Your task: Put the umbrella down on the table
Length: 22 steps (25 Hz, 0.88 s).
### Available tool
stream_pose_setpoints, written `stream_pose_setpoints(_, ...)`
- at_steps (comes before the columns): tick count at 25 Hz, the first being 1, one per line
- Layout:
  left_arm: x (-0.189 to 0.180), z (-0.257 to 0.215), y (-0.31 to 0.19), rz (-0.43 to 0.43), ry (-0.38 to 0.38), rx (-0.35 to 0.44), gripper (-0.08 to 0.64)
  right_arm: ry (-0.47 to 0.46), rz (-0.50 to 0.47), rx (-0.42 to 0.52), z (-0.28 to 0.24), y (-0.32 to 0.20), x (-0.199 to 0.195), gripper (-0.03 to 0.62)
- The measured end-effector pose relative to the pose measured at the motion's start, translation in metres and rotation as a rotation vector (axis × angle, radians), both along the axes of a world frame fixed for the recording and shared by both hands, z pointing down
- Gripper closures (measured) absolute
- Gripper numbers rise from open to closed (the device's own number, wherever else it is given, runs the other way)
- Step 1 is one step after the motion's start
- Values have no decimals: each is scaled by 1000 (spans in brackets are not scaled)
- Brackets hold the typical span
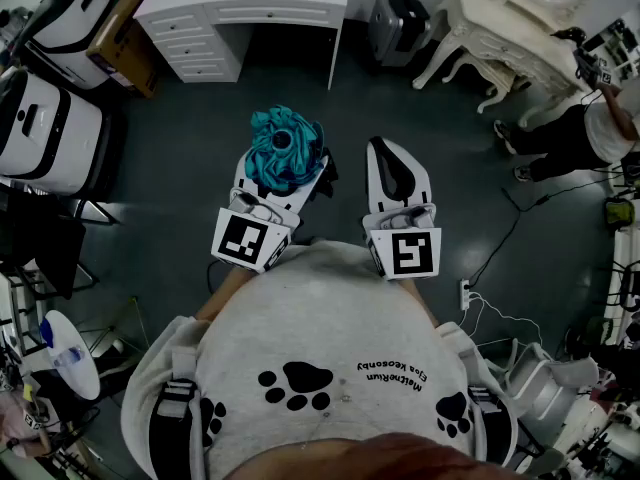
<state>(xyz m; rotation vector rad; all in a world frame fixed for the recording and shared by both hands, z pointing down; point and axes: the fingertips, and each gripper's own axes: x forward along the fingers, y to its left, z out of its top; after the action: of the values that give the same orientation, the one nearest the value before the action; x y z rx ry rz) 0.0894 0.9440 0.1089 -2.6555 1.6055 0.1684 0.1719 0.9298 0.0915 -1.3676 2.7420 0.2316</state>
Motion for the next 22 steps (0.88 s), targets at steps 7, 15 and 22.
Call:
stream_pose_setpoints(7, 10, 0, -1, -20, 7, -10, 291, -5, -29, -9, 2, -3, 9, 551)
stream_pose_setpoints(15, 4, -2, 2, -21, 3, -6, 291, -17, -35, -18, 5, 0, 8, 551)
stream_pose_setpoints(22, 20, 25, -56, 5, -30, -61, 291, -22, 13, -52, 25, -56, 39, 551)
